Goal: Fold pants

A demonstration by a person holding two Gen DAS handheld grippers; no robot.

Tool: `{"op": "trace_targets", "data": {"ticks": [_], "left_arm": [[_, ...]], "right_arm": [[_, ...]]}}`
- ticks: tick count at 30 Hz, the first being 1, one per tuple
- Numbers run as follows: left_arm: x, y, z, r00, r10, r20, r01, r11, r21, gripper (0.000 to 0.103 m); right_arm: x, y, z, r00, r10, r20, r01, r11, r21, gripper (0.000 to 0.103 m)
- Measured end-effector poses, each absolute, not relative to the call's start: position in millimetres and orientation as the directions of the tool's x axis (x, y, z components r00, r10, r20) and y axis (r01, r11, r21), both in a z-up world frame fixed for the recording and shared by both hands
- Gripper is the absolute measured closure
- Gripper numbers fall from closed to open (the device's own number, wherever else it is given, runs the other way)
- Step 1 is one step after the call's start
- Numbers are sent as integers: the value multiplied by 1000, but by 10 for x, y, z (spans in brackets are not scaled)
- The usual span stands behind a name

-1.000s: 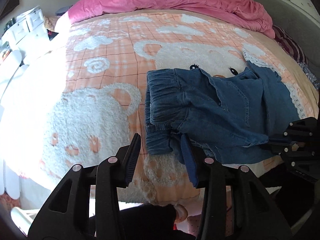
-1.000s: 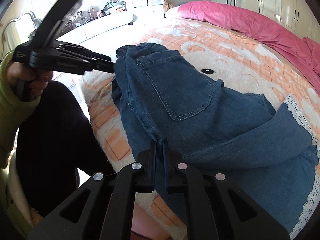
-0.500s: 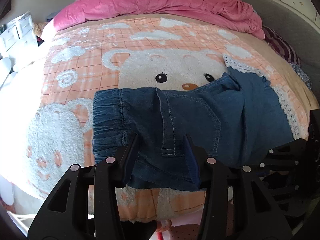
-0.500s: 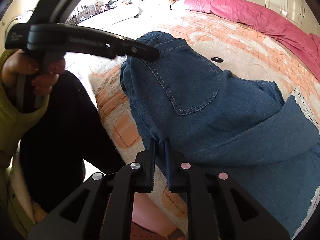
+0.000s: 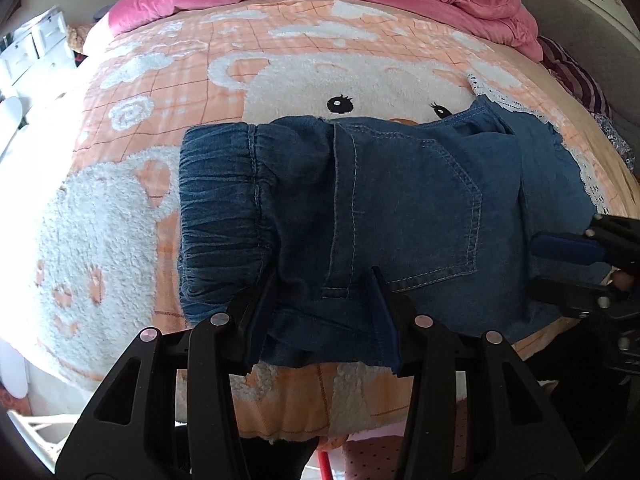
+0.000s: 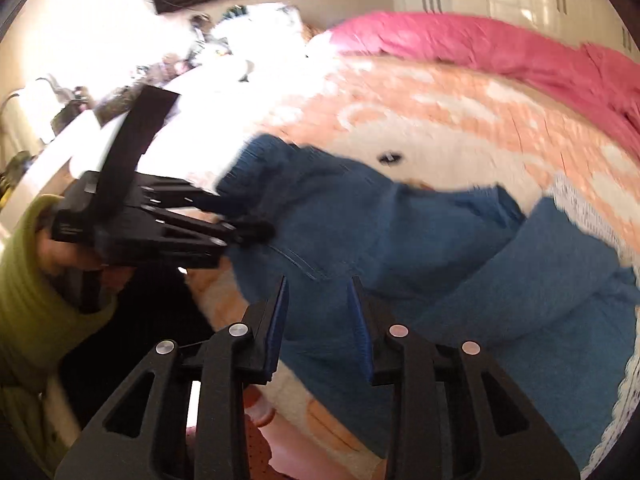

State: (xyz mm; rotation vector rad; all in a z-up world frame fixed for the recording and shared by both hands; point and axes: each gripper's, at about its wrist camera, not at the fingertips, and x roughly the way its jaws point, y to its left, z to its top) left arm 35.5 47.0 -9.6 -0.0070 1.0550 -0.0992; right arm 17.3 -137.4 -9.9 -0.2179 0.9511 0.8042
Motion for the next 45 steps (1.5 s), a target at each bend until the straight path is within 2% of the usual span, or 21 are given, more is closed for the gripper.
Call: {"op": "trace_targets", "data": {"ticks": [2,4,5,7,10,13,18,20,26,30,32,34,37,38,42,43,45], "left_arm": [[354,484,-92,490,-97,-866,76,995,-68,65],[356,487,-90,495,-101,-863,74,994,-74,64],[351,490,-79,501,-117,-858,78,993,-90,57],[312,499,-27,514,-147,-845,89,989,-118,54],[175,498,175,571,-167,-803,99,986,-135,50],[53,413,384,597,-218,-772,135,976,-171,47],[43,-16,591,598,-302,-742,253,950,-184,42],[113,-221,555,569,-333,-752,295,936,-192,42],[438,-808,211,407,-425,-808,404,878,-259,42],[725,-855,18,358,-440,-823,392,871,-296,43],[789,-886,-81,338,-464,-819,388,861,-329,54],[819,-917,-153,341,-478,-810,375,859,-349,60],[857,-982,-187,353,-484,-801,352,862,-366,90],[857,-1003,-194,343,-506,-791,357,849,-388,94],[760,-1162,-197,354,-497,-792,413,843,-344,95],[739,-1201,-200,354,-500,-790,428,838,-339,95],[726,-1236,-206,350,-506,-788,442,831,-337,95]], "right_arm": [[226,-1359,-297,287,472,-834,-678,715,171,71],[228,-1387,-293,283,486,-827,-675,713,188,71],[227,-1410,-253,279,503,-818,-675,709,206,70],[224,-1487,-165,279,548,-788,-672,698,248,69],[225,-1693,105,353,591,-725,-661,706,254,67],[318,-1956,271,437,587,-681,-613,748,252,60],[616,-2368,369,520,523,-675,-499,828,256,58],[737,-2514,396,546,494,-676,-454,853,257,52],[1081,-2642,419,586,406,-701,-402,897,184,48],[1351,-2621,376,552,401,-731,-381,901,207,43],[1489,-2582,320,530,395,-751,-370,904,214,42],[1639,-2501,267,513,371,-774,-362,911,197,39],[1900,-2330,174,495,311,-812,-349,926,142,37],[1991,-2278,144,494,292,-819,-340,932,127,36],[2366,-2102,10,502,170,-848,-286,958,23,33],[2462,-2071,-45,485,151,-861,-273,962,15,25],[2634,-2058,-153,453,139,-881,-238,971,31,21]]}}
